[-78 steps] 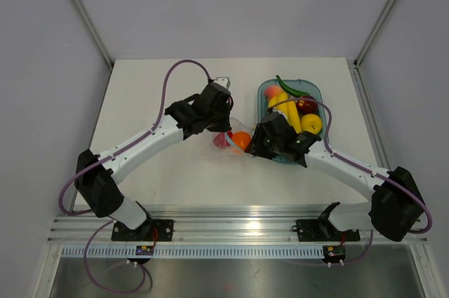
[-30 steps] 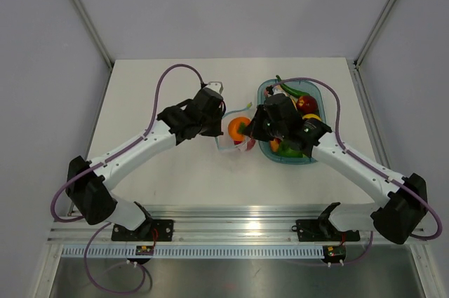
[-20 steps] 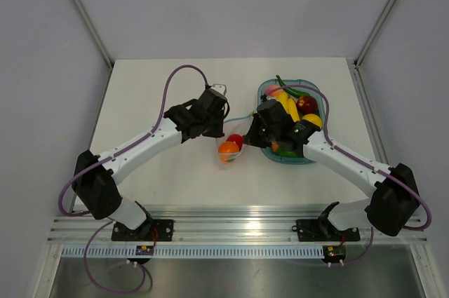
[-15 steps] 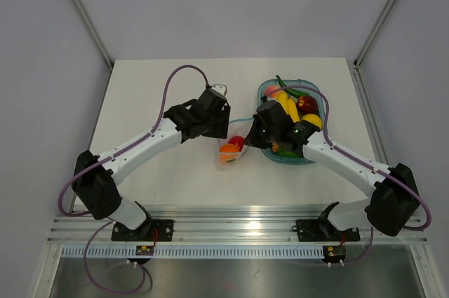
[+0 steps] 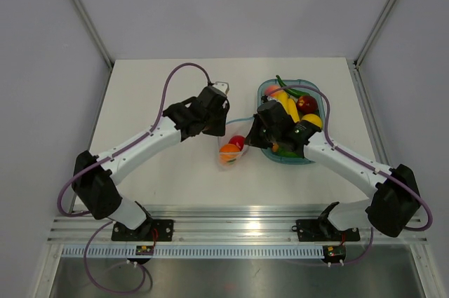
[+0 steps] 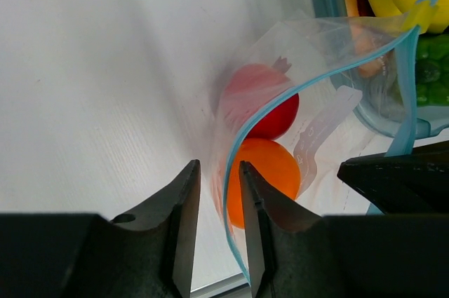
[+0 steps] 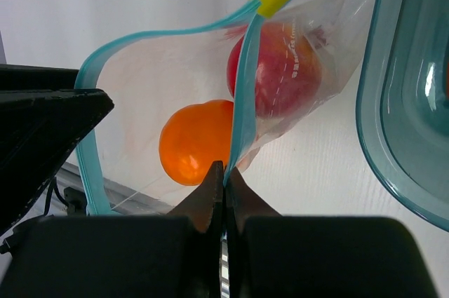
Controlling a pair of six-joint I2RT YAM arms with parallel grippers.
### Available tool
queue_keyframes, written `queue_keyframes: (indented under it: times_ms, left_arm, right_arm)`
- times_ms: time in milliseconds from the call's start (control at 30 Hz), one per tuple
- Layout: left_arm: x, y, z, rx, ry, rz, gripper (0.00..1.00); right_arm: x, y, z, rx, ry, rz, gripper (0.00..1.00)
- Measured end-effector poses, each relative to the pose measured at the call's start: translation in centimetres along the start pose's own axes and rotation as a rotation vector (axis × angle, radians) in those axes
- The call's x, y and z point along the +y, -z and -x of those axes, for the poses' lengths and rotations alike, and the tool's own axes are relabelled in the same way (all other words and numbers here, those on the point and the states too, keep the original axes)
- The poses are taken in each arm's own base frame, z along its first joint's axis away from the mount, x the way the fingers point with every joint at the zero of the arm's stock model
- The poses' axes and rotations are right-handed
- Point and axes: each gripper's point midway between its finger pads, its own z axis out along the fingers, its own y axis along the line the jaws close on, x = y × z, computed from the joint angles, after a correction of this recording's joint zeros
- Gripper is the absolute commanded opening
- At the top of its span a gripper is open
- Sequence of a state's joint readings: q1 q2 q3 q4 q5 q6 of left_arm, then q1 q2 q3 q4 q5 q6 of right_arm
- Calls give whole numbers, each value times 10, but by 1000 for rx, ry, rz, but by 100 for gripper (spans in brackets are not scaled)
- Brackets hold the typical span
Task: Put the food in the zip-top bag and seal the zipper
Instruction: Adjust the zipper food storage bag at the center of the board.
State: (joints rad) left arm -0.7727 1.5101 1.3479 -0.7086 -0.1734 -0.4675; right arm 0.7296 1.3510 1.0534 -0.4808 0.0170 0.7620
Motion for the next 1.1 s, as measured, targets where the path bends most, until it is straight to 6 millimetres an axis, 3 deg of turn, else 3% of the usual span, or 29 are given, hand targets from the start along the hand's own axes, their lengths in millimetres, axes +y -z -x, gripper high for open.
queue_keyframes:
  times_ms: [67, 100, 200, 367, 600, 733, 767, 867, 967, 1100]
  left_arm:
    - [-3, -1, 0, 3, 0, -13, 27]
    - [-5, -3, 1, 6, 0, -19, 16]
    - [-11, -11, 1, 22, -3, -33, 0]
    - [-11, -20, -2, 41, -3, -21, 0]
    - [-5, -10, 4, 0, 24, 0, 0]
    - [-3, 1, 7, -32, 41, -9, 0]
    - [-3, 3, 7, -37, 45, -12, 0]
    - [-4, 3, 7, -42, 51, -15, 0]
    - [-6, 1, 8, -41, 59, -25, 0]
    - [-7, -2, 8, -44, 71, -38, 0]
  right_arm:
    - [0, 1, 0, -2, 3, 2, 0]
    - [1, 1, 0, -2, 6, 4, 0]
    - [0, 2, 0, 2, 21, 3, 0]
    - [-3, 3, -2, 15, 62, -2, 0]
    - [-8, 6, 3, 17, 115, -30, 1]
    - [-26, 3, 18, -17, 111, -86, 25]
    - [-32, 1, 21, -23, 110, -104, 40]
    - [-40, 1, 23, -21, 110, -131, 65]
    - [-41, 8, 28, -48, 127, -136, 68]
    - [-42, 35, 49, -159, 126, -150, 67]
